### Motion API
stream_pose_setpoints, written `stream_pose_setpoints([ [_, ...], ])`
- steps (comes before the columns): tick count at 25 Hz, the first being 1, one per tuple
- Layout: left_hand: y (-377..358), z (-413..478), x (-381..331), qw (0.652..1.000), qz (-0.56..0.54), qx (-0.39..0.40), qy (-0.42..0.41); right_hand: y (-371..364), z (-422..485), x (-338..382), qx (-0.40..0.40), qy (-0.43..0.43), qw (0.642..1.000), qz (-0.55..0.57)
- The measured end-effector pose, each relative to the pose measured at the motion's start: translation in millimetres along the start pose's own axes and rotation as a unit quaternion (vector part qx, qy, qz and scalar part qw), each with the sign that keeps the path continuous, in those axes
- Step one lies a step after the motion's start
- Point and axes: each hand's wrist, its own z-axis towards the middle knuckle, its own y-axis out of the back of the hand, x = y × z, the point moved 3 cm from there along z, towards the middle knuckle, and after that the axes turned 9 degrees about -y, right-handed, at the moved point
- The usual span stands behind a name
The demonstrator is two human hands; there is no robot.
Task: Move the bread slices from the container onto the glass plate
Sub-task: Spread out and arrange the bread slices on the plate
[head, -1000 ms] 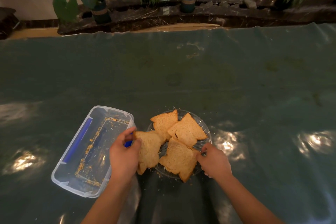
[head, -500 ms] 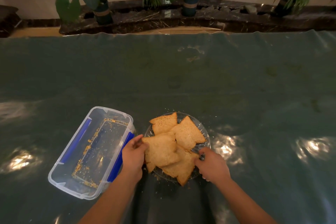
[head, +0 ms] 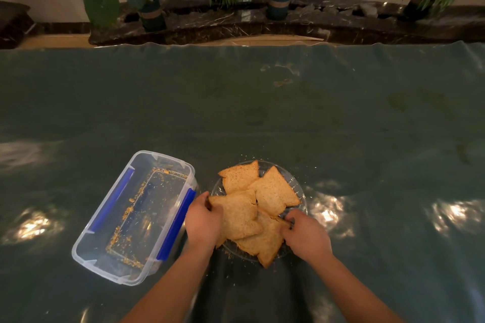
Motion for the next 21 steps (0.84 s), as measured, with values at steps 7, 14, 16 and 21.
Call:
stream_pose_setpoints([
  [7, -4.5, -2.5, -11.1, 0.987, 0.137, -0.004, -0.079, -0.1, 2.5, -2.6, -0.011, 0.000, 1.000, -0.001],
  [14, -7.6, -5.1, -5.4, 0.986, 0.138, 0.008, -0.096, -0.2, 2.0, -2.9, -0.019, 0.010, 1.000, 0.003],
  [16, -7.2, -6.6, -4.6, 0.986, 0.140, 0.008, -0.092, -0.5, 2.0, -2.8, -0.018, 0.011, 1.000, 0.002],
  [21, -5.3, -7.3, -3.0, 0.992, 0.101, 0.008, -0.078, -0.3, 2.6, -4.4, -0.006, 0.000, 1.000, 0.009],
])
